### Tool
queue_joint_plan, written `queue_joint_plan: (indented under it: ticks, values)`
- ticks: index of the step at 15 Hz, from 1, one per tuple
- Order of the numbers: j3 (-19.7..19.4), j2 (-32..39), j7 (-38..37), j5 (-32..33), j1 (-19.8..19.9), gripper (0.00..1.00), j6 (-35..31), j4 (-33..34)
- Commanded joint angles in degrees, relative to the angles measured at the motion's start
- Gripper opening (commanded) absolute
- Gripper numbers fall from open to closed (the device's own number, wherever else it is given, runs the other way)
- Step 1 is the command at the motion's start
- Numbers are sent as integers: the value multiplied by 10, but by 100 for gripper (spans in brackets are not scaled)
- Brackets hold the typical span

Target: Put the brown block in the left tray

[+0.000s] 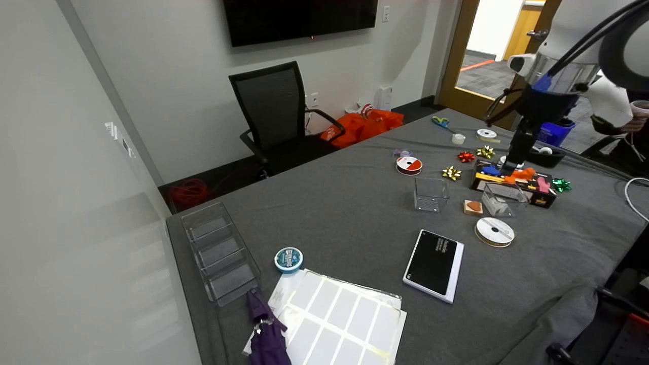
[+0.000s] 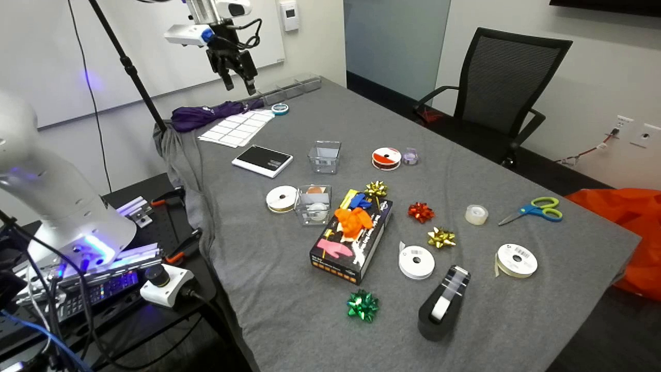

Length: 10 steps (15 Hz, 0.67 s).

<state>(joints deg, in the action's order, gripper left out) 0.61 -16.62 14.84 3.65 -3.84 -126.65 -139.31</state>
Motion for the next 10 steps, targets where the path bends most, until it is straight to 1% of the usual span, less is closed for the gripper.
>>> queue_joint_plan:
  ticks: [1,5,7,8,9,10]
  values:
    - [-29,57,110,12,5,100,43,41]
    - [-51,87,223,33,14,100,40,61]
    - [-54,96,261,41,19,100,41,69]
    - [-53,99,265,48,21,100,36,71]
    - [-48,83,239,33,20,100,25,52]
    - [-49,86,247,36,22,100,25,55]
